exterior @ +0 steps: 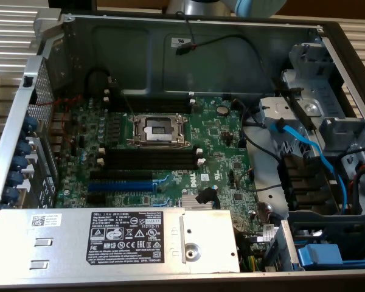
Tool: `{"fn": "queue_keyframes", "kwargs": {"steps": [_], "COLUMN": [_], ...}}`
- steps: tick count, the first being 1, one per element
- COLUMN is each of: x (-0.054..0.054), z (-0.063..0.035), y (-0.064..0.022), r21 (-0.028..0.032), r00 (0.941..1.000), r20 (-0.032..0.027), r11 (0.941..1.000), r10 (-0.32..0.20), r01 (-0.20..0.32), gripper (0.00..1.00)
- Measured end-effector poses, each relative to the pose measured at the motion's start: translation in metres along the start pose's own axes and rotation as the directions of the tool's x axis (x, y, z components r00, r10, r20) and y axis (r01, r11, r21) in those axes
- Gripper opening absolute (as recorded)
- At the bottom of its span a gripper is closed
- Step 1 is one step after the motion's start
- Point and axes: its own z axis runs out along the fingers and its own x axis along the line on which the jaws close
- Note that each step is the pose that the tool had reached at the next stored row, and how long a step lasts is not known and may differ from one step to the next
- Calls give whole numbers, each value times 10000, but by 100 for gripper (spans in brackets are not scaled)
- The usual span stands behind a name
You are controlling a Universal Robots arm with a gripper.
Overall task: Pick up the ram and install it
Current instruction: 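Pick up the ram and move it above insertion slot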
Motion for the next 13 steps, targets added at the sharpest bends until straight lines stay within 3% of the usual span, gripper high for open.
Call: {"fn": "queue_keyframes", "kwargs": {"steps": [8, 13], "x": [0, -8], "z": [-9, -206], "y": [0, 2], "r21": [3, -3], "r00": [10000, 10000], "r20": [-3, -6], "r11": [10000, 10000], "r10": [-1, 1], "r01": [1, -1], "gripper": [12, 12]}}
